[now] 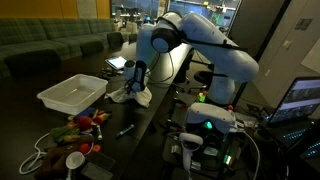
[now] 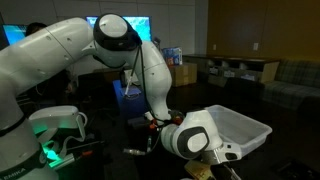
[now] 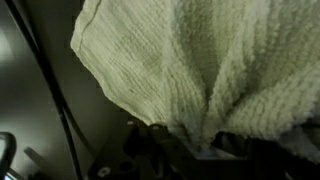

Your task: Use the cloth to push the objects on the counter to the left, then put it in the box

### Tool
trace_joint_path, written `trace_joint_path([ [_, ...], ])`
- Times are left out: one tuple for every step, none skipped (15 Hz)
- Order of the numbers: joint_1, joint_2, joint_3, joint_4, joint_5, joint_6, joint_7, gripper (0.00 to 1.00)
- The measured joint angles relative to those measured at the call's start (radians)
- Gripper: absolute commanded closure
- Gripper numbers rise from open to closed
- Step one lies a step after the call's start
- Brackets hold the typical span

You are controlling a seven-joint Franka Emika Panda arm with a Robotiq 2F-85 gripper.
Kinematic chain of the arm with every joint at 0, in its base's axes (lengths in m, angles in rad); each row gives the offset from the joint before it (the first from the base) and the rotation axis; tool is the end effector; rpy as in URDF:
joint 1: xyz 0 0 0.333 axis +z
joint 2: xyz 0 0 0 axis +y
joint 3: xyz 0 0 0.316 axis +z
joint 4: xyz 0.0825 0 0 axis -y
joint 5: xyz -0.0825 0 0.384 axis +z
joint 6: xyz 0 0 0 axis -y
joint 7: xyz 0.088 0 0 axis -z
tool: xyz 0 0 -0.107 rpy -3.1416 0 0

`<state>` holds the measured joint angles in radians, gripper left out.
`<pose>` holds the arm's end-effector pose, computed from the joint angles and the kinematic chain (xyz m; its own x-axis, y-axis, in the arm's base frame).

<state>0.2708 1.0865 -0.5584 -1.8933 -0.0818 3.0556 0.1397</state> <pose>0.5813 -0.1662 0.0198 0.9876 0.0053 0.1568 -0.0694 -0.8817 0.4667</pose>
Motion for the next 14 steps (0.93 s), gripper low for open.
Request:
trace_joint_path([
  [0.003, -0.020, -0.001, -0.036, 0.000, -0.019, 0.000, 0.92],
  [0.009, -0.043, 0.002, -0.076, -0.002, -0.036, -0.002, 0.92],
  [0.020, -0.069, 0.005, -0.120, -0.007, -0.058, -0.003, 0.91],
  [0.033, -0.100, 0.014, -0.169, -0.014, -0.079, -0.004, 0.91],
  [0.044, -0.133, 0.030, -0.217, -0.022, -0.097, -0.005, 0.91],
  [0.057, -0.171, 0.052, -0.266, -0.031, -0.119, -0.007, 0.91],
  [0.070, -0.206, 0.077, -0.310, -0.039, -0.148, -0.007, 0.92],
  [0.083, -0.241, 0.108, -0.350, -0.047, -0.184, -0.007, 0.91],
  [0.094, -0.276, 0.142, -0.385, -0.054, -0.227, -0.007, 0.92],
  [0.101, -0.310, 0.181, -0.413, -0.059, -0.275, -0.007, 0.91],
  [0.103, -0.341, 0.224, -0.434, -0.064, -0.327, -0.007, 0.91],
  [0.100, -0.369, 0.269, -0.448, -0.066, -0.378, -0.009, 0.91],
  [0.092, -0.393, 0.318, -0.455, -0.066, -0.426, -0.014, 0.92],
  [0.078, -0.414, 0.371, -0.457, -0.066, -0.474, -0.022, 0.92],
])
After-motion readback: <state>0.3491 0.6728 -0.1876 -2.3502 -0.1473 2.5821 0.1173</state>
